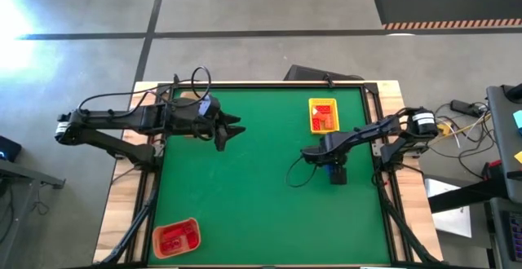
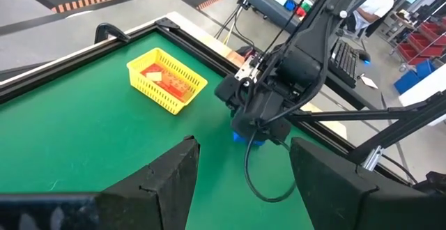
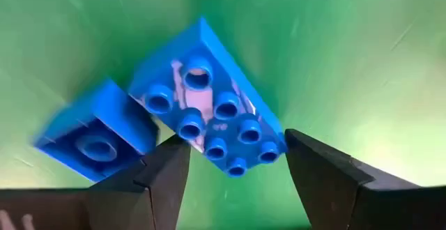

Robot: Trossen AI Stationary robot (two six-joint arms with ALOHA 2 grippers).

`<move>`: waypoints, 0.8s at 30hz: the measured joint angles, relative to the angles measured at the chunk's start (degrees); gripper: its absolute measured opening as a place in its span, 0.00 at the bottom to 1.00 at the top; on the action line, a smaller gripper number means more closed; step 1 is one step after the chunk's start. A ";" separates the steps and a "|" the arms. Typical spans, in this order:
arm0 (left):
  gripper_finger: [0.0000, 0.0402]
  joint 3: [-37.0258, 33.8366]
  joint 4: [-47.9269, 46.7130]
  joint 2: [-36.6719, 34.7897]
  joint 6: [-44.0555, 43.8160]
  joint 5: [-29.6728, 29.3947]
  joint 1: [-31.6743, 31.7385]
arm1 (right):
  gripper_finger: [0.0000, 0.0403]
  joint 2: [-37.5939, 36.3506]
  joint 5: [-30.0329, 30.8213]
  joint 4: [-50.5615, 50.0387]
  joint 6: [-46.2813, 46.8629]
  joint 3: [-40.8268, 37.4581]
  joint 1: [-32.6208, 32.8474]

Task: Sort & place blocks by color
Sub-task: Put the blue game piece into the light orange bin

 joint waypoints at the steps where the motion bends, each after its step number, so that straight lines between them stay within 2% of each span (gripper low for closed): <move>1: 0.52 0.00 0.02 0.00 0.16 -0.02 0.00 | 0.55 -0.13 0.02 0.77 -0.55 0.52 0.00; 10: 0.52 0.00 0.24 -0.02 0.27 -0.02 0.00 | 0.54 2.26 0.63 8.34 -4.76 2.46 0.11; 13: 0.52 0.00 0.24 -0.02 0.27 -0.02 0.00 | 0.47 3.44 0.22 8.41 -6.12 2.98 0.09; 16: 0.52 0.00 0.37 -0.02 0.23 -0.05 0.00 | 0.32 3.81 -0.71 8.22 -7.51 3.76 0.03; 20: 0.52 -0.04 3.45 -0.91 0.18 -0.90 0.00 | 0.32 3.03 -1.81 9.88 -8.92 6.47 -0.48; 24: 0.52 -0.04 9.79 -4.39 2.76 -4.52 0.13 | 0.32 0.97 -4.87 14.66 -8.83 11.88 -2.33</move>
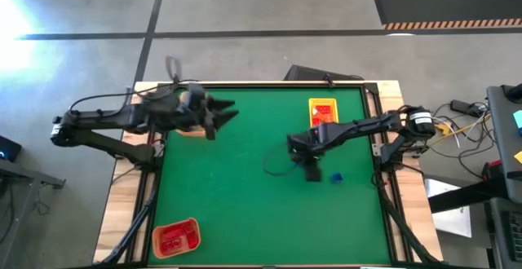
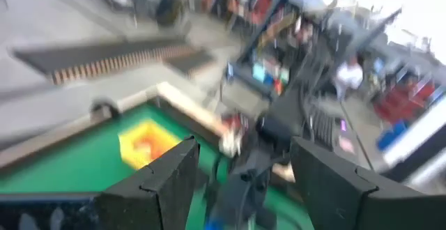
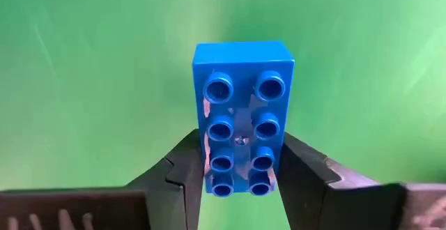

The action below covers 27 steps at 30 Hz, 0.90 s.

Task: Sort & place blocks by color
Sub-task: Put the blue game piece into the light orange bin

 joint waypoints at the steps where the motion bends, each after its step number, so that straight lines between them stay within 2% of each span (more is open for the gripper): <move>1: 0.52 0.00 1.23 -1.06 1.14 -1.06 0.13 | 0.32 0.03 -0.37 4.30 0.03 1.46 -0.65; 4: 0.52 0.00 4.94 -3.57 4.35 -5.29 0.24 | 0.32 1.88 -0.55 19.92 0.28 5.32 -2.96; 7: 0.52 -0.01 6.74 -5.66 5.86 -10.53 0.24 | 0.32 6.77 -0.94 35.24 0.41 10.53 -5.79; 10: 0.52 -0.02 6.55 -7.25 6.05 -14.36 0.24 | 0.32 13.95 -4.68 41.54 -3.48 17.27 -8.02; 13: 0.52 -0.04 6.49 -7.92 6.04 -16.96 0.24 | 0.32 22.28 -7.92 42.26 -8.90 25.53 -8.70; 18: 0.52 -0.09 7.96 -8.12 5.97 -17.50 0.23 | 0.32 35.43 -16.78 42.06 -15.96 40.31 -9.30; 25: 0.52 0.17 9.80 -8.28 2.96 -17.50 0.20 | 0.32 46.91 -17.91 42.59 -21.60 60.11 -10.48; 27: 0.52 0.17 10.22 -8.53 2.69 -17.46 0.20 | 0.32 50.04 -15.88 42.66 -22.56 65.19 -11.34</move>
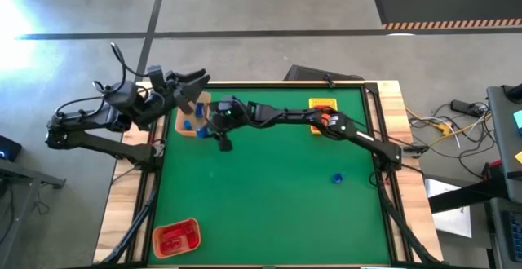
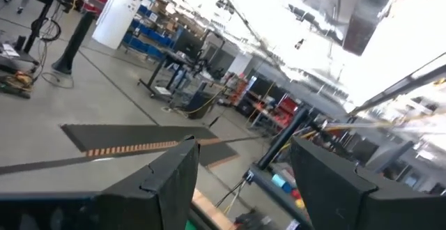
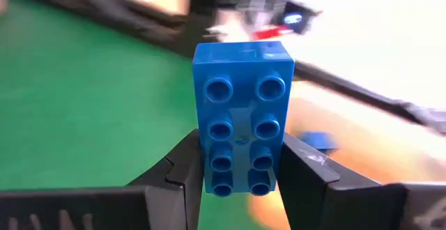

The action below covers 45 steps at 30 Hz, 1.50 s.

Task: Sort & place blocks by color
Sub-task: Put the blue game piece into the light orange bin

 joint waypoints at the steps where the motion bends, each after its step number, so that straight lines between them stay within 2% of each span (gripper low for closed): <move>1: 0.52 0.03 0.54 -0.07 -0.31 0.07 0.00 | 0.32 1.53 1.04 0.51 0.45 2.70 -0.66; 3: 0.52 0.17 1.03 -0.20 -1.24 0.28 0.00 | 0.32 5.13 1.37 1.37 4.25 8.02 -2.10; 7: 0.52 0.18 1.25 -0.59 -1.26 0.33 0.00 | 0.32 7.54 3.92 15.60 18.77 5.90 -4.30; 10: 0.52 0.13 1.39 -0.67 -1.24 0.35 0.00 | 0.32 8.07 4.44 15.11 26.29 5.64 -5.11; 12: 0.52 0.13 1.39 -0.67 -1.24 0.35 0.00 | 0.32 8.02 4.42 14.78 26.88 5.51 -5.23; 17: 0.52 0.09 2.03 -0.36 -1.22 0.32 0.02 | 0.60 7.03 4.44 12.38 28.65 6.33 -5.27; 20: 0.52 0.02 2.07 -0.29 -1.20 0.33 0.00 | 0.72 6.21 4.45 9.11 29.73 7.22 -5.23; 23: 0.52 0.02 2.25 -0.04 -1.20 0.33 0.02 | 0.75 3.91 3.78 1.86 31.04 7.94 -5.23; 26: 0.52 0.02 2.27 0.20 -1.20 0.34 0.02 | 0.74 -0.90 1.23 -10.12 31.42 7.94 -5.27; 30: 0.52 -0.11 2.20 0.41 -0.85 0.35 0.02 | 0.70 -9.91 -3.05 -35.83 30.59 8.05 -5.12; 35: 0.52 -0.69 2.17 1.22 0.75 0.35 0.02 | 0.67 -19.77 -2.14 -69.81 38.21 7.86 -3.40; 38: 0.52 -0.85 2.05 2.12 0.81 0.35 0.02 | 0.68 -24.39 2.89 -80.35 44.34 6.83 -0.30; 41: 0.52 -0.81 2.05 3.06 0.87 0.37 0.02 | 0.70 -29.71 12.12 -82.02 50.94 3.46 4.48; 45: 0.52 -0.74 2.12 4.20 2.41 0.37 0.02 | 0.71 -37.17 21.14 -81.93 60.53 -6.20 11.28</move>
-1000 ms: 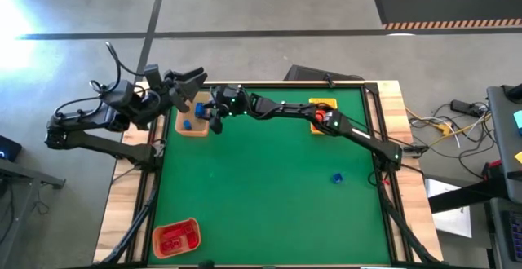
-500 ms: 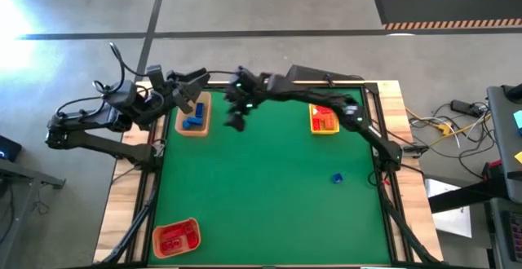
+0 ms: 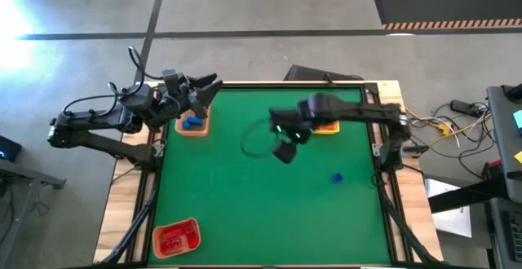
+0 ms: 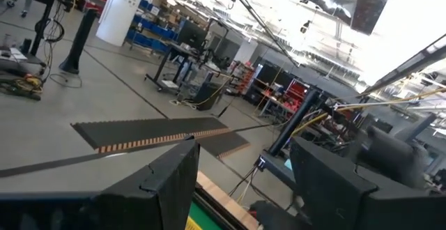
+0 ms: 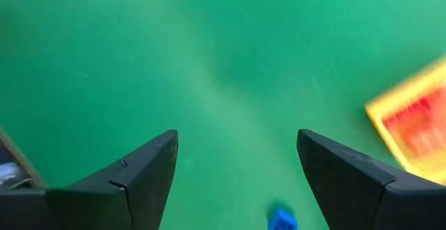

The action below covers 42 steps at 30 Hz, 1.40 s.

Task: Sort & place blocks by color
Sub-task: Put the blue game piece into the light orange bin

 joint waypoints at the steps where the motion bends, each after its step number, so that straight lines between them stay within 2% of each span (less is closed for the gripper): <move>1: 0.52 0.00 0.12 0.21 0.15 0.00 0.00 | 0.71 -1.72 2.03 0.18 2.80 -2.95 1.63; 4: 0.52 0.00 0.04 0.40 1.12 0.02 0.00 | 0.70 -7.15 5.15 0.74 10.39 -11.79 5.58; 11: 0.52 0.20 0.16 0.38 2.34 0.00 0.00 | 0.70 -18.69 5.20 2.71 27.02 -34.04 10.65; 15: 0.52 0.20 0.17 0.39 2.65 0.00 0.02 | 0.72 -23.58 2.39 6.13 33.97 -46.02 12.08; 20: 0.52 0.09 0.16 0.37 2.60 0.00 0.02 | 0.73 -26.36 -1.82 12.59 36.74 -57.26 12.31; 26: 0.52 -0.08 0.09 0.59 2.58 0.00 0.02 | 0.72 -26.74 -2.80 24.09 37.39 -66.17 12.12; 32: 0.52 -0.13 0.04 0.92 2.76 0.02 0.00 | 0.71 -23.37 -3.51 27.09 38.00 -71.96 12.01; 38: 0.52 -0.15 0.16 1.43 2.86 0.00 0.02 | 0.70 -20.93 -6.00 31.88 37.68 -74.41 12.01; 42: 0.52 -0.15 0.14 1.62 2.86 0.00 0.02 | 0.63 -20.72 -6.46 32.45 37.52 -74.51 12.01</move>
